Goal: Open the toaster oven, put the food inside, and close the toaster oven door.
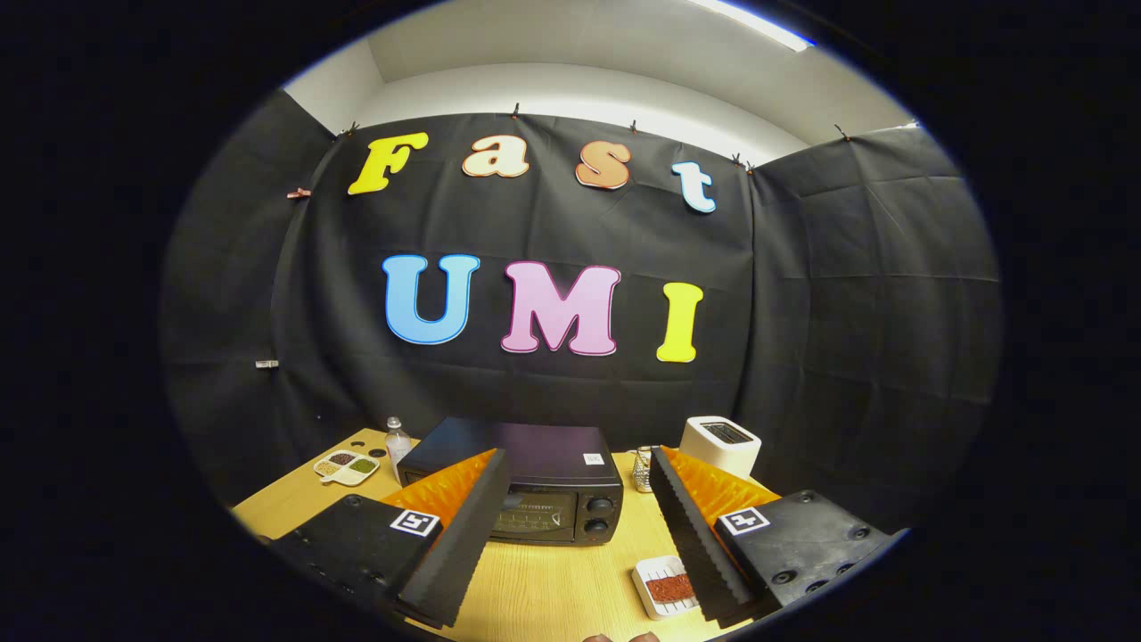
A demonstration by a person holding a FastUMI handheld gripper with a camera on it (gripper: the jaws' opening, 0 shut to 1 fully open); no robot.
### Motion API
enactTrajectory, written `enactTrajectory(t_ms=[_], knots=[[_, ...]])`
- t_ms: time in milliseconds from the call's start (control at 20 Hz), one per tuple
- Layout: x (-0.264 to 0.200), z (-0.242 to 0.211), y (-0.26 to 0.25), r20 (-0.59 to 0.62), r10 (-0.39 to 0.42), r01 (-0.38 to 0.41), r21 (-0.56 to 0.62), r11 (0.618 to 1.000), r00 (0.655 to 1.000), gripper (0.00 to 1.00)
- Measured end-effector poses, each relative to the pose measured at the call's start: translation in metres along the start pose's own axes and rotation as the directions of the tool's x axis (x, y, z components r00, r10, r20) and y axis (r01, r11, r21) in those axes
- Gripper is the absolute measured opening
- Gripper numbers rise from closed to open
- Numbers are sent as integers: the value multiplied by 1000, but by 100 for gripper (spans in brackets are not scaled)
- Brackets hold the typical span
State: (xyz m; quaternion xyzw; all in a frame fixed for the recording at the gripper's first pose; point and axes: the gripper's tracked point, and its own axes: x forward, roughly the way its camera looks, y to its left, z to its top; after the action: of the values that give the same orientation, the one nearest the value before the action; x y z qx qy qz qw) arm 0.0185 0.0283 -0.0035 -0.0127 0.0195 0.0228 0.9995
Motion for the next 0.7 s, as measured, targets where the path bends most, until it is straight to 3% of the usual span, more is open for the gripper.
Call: enactTrajectory(t_ms=[700], knots=[[81,-37,30,-109,60,-52,74,996,992,97]])
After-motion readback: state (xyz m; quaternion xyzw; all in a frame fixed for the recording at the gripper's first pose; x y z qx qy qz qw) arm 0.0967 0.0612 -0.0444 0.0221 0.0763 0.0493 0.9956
